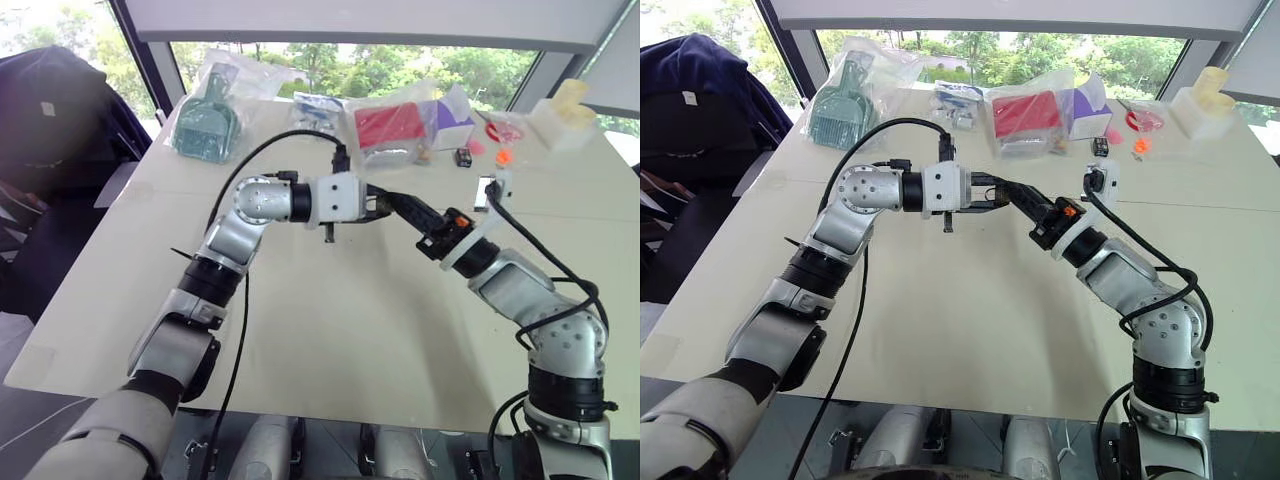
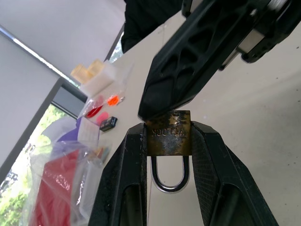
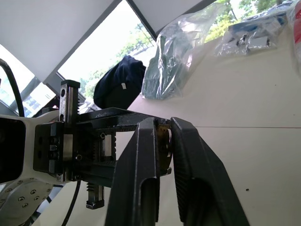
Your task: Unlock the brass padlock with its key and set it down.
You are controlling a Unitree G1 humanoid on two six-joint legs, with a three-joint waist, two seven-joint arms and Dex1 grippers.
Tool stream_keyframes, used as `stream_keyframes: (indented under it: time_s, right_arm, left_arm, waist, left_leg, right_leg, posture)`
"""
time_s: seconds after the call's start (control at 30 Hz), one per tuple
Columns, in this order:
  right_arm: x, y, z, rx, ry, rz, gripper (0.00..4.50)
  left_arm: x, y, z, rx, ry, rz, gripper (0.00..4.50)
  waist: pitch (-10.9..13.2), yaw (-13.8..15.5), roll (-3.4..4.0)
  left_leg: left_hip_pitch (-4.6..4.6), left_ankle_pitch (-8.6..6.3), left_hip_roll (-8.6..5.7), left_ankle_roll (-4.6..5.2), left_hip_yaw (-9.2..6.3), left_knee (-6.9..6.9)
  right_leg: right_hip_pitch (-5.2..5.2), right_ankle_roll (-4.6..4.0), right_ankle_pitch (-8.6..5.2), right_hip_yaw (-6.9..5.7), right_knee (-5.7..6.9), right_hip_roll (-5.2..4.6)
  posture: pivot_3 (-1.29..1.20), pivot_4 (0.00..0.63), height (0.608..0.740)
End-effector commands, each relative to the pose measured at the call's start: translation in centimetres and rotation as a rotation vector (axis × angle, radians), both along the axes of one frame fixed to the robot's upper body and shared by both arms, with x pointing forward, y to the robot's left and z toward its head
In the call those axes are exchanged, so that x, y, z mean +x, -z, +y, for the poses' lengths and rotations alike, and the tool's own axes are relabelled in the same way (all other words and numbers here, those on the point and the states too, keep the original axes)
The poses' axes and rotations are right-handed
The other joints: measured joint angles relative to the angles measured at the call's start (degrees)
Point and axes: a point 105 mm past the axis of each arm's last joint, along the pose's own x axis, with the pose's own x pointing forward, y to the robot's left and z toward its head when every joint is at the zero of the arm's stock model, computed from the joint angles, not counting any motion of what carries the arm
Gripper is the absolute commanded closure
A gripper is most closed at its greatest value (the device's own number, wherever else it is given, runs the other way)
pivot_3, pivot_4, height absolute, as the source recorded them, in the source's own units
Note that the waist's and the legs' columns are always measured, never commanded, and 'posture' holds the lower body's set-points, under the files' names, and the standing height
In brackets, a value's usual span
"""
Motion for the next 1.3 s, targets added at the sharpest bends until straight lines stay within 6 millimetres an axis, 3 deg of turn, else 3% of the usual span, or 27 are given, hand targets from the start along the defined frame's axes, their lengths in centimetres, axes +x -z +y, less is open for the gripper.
stream_keyframes:
  time_s: [0.03,0.37,0.53,0.93,1.3]
  right_arm:
    - [-1.0,-1.2,0.2,0.014,-0.040,-0.046,2.27]
    - [-1.2,-1.0,-0.1,0.033,-0.027,-0.030,2.27]
    - [-1.1,-1.2,-0.1,0.049,-0.022,-0.033,4.45]
    - [-0.7,-0.6,0.1,0.064,-0.002,-0.006,4.45]
    - [0.3,1.6,0.1,0.078,0.088,0.096,4.45]
  left_arm:
    - [-0.3,-2.0,0.1,-0.059,0.010,-0.048,3.80]
    - [-0.4,-2.0,0.4,-0.057,0.014,-0.047,3.80]
    - [-0.6,-2.0,0.5,-0.054,0.019,-0.047,3.80]
    - [-0.9,-1.8,0.5,-0.054,0.027,-0.057,3.80]
    - [-1.1,-2.5,0.6,-0.092,-0.006,-0.322,3.80]
  waist:
    - [0.00,0.04,0.00]
    - [0.00,0.02,0.00]
    - [0.00,0.05,0.00]
    - [0.00,0.05,0.00]
    - [0.00,0.05,0.01]
  left_leg:
    - [0.00,0.00,0.00,0.00,0.00,0.00]
    - [0.01,0.00,0.00,0.00,0.00,0.00]
    - [0.01,0.00,0.00,0.00,0.00,0.00]
    - [0.01,0.00,0.00,0.00,0.00,0.00]
    - [0.02,0.01,0.00,-0.02,0.01,0.00]
  right_leg:
    - [0.00,0.00,0.00,0.00,0.01,0.00]
    - [0.00,0.00,0.00,0.00,0.00,0.00]
    - [0.00,0.00,0.00,0.00,0.00,0.00]
    - [0.00,0.00,0.00,0.00,0.02,0.00]
    - [0.00,0.00,0.00,0.00,0.04,0.00]
  posture:
    - [0.00,0.150,0.737]
    - [0.00,0.150,0.737]
    - [0.00,0.150,0.737]
    - [0.00,0.150,0.737]
    - [0.00,0.150,0.737]
